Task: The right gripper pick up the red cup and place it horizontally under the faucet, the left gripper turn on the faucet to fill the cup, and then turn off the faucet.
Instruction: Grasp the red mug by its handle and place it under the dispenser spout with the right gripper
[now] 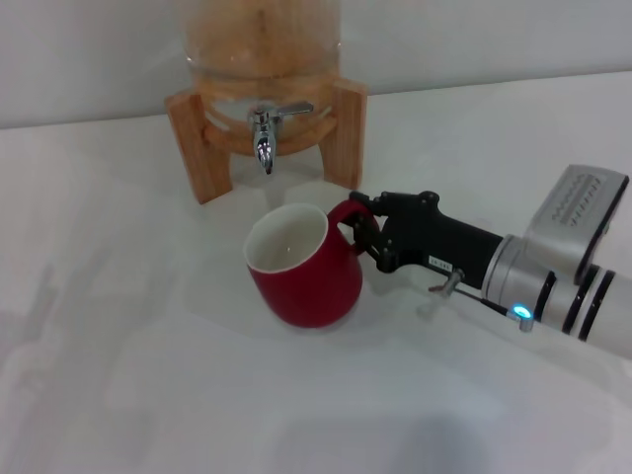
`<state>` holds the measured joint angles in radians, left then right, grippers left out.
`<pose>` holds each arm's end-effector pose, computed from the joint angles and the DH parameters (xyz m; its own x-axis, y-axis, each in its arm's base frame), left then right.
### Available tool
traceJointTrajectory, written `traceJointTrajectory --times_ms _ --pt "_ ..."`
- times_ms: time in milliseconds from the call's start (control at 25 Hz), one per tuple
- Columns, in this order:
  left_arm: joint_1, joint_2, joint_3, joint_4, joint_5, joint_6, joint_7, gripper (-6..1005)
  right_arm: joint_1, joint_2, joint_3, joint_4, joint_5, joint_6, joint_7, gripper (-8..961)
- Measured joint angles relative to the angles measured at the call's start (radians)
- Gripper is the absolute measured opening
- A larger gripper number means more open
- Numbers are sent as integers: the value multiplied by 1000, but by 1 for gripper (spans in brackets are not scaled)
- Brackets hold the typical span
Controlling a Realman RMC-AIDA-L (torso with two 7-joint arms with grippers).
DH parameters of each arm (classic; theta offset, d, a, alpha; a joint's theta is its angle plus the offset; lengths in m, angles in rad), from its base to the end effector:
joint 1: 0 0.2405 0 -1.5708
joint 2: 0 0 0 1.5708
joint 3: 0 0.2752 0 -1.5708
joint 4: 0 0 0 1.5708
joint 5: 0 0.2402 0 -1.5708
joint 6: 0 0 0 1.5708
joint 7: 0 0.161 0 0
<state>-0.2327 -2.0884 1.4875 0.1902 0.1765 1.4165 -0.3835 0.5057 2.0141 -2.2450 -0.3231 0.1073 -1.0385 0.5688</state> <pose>-0.3750 0.3001 -0.0192 0.6280 -0.1484 0.7639 0.7175 -0.2695 -0.6422 0.2812 0.3744 -0.1106 0.7139 -0.1249 -0.6890 -0.5512 -0.7071 -0.4429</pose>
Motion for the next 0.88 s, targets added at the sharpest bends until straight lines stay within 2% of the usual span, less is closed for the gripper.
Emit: traceJointTrajectory --times_ms 440,880 --pt "-6 4 0 8 0 -8 4 771 30 1 62 -1 0 81 -5 157" --pt "-28 4 0 9 -1 -27 5 771 84 11 63 -1 0 136 -2 157"
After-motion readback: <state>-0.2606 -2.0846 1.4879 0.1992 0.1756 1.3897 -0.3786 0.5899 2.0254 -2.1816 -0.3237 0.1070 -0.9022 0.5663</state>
